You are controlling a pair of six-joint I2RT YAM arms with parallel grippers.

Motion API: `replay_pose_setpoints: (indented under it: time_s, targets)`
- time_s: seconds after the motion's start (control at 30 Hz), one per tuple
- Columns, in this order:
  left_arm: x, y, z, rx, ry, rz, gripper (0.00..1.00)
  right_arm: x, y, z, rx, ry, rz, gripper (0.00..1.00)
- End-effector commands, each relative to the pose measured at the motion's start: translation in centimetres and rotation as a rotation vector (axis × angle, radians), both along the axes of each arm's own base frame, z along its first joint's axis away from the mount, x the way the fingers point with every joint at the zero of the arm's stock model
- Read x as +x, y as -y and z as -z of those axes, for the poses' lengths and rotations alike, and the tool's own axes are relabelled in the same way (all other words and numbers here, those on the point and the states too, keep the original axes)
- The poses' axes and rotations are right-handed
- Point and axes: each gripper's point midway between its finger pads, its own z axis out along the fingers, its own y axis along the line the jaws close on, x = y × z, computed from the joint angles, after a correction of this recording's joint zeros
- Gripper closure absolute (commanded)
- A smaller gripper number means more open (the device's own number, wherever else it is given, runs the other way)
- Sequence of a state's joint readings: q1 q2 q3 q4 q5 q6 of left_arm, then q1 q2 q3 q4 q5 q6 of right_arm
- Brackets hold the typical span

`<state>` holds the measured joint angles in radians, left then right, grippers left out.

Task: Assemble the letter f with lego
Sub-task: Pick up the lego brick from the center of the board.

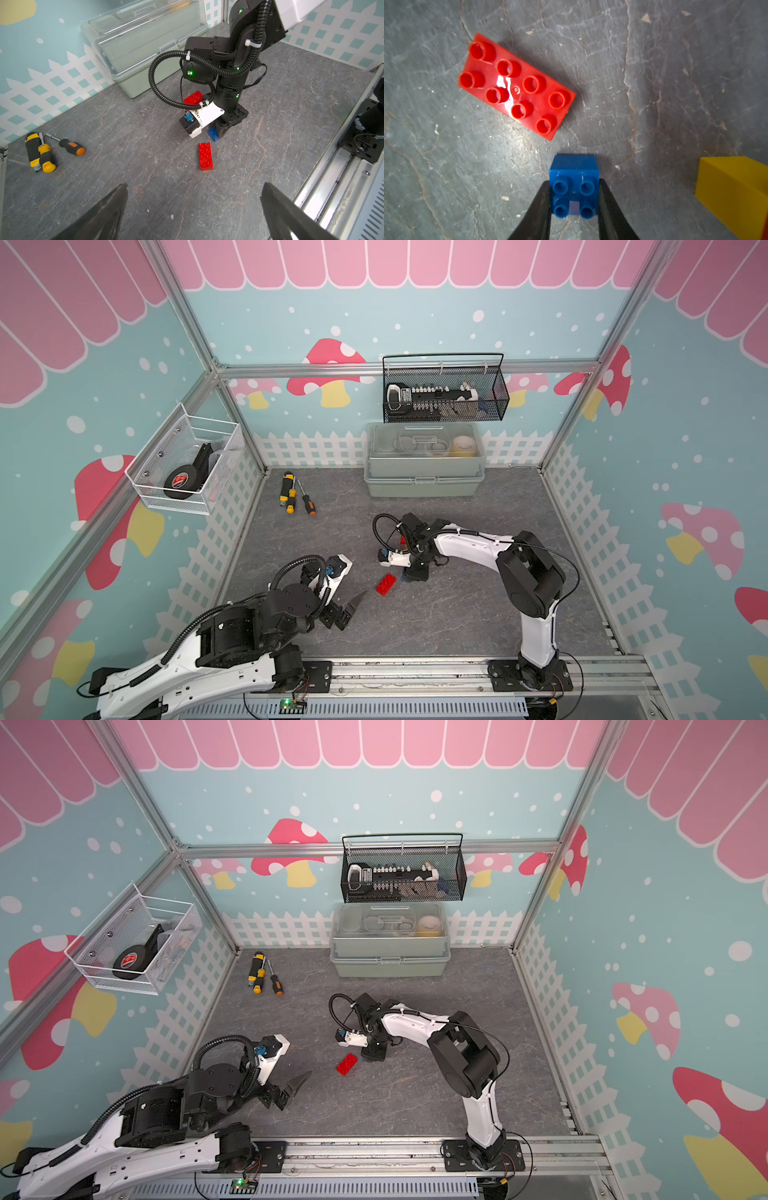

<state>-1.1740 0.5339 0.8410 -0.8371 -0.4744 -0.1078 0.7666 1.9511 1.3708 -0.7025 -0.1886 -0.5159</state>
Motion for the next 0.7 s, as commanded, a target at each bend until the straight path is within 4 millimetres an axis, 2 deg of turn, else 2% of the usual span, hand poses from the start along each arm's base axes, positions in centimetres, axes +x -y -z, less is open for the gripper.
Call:
replay_pose_setpoints:
  time_s: [0.0, 0.1, 0.27, 0.53, 0.57, 0.67]
  targets:
    - [-0.3, 0.0, -0.4, 0.01, 0.004, 0.02, 0.01, 1.1, -0.4, -5.1, 0.055, 0.081, -0.014, 0.67]
    - [-0.3, -0.1, -0.4, 0.009, 0.003, 0.022, 0.01, 1.9, -0.4, -7.6, 0.081, 0.132, -0.019, 0.67]
    - [-0.4, 0.0, -0.5, 0.007, 0.003, 0.026, 0.01, 3.5, 0.0, -10.1, 0.084, 0.187, -0.03, 0.67]
    - [-0.4, 0.0, -0.5, 0.007, 0.004, 0.026, 0.01, 6.5, 0.9, -11.6, 0.073, 0.207, -0.043, 0.66]
    - [-0.3, -0.1, -0.4, 0.008, 0.004, 0.023, 0.01, 7.1, 1.0, -10.5, 0.058, 0.183, -0.042, 0.66]
    - [-0.3, -0.1, -0.5, 0.007, 0.005, 0.02, 0.01, 8.3, 1.5, -10.2, 0.06, 0.167, -0.043, 0.67]
